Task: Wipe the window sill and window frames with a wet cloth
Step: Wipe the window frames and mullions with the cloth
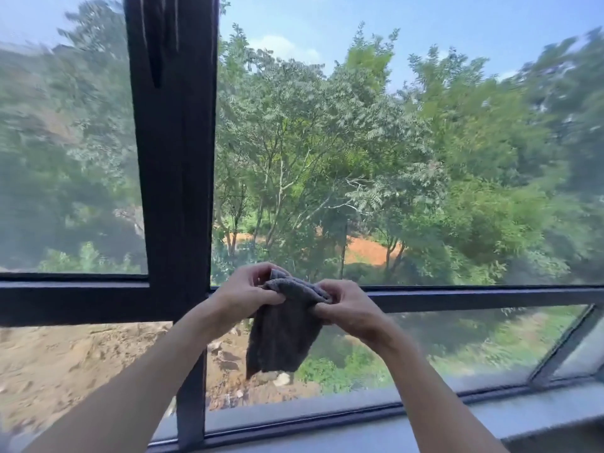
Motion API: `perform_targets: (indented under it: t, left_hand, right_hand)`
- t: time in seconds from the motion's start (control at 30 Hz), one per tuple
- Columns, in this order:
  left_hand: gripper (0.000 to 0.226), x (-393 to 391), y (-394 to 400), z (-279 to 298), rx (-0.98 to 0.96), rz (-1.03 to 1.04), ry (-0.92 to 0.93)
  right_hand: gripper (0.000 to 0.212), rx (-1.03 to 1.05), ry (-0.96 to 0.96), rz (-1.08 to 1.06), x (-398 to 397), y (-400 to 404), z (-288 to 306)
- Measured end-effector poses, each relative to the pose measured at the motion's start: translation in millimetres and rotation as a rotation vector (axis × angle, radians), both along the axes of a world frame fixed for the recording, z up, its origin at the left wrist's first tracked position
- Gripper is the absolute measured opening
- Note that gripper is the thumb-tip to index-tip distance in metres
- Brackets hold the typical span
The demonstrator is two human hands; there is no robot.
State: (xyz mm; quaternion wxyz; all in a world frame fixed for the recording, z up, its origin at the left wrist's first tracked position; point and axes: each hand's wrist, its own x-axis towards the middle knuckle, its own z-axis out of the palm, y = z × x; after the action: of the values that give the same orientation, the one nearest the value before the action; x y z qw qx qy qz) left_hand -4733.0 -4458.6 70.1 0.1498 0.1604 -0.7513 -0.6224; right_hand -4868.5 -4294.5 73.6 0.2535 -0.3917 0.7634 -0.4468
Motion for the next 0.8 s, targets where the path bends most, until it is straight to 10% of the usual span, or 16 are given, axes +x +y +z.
perform_targets:
  t: [0.27, 0.8]
  left_hand:
    - [0.016, 84.6, -77.9, -64.3, -0.280, 0.628, -0.031]
    - [0.023, 109.0, -282.5, -148.1, -0.649, 0.698, -0.194]
  right_hand:
    - [0.003, -0.054, 0.151, -0.187, 64.3, -135.0, -64.6]
    - [0.038, -0.222, 0.832, -0.246, 131.4, -344.3, -172.1]
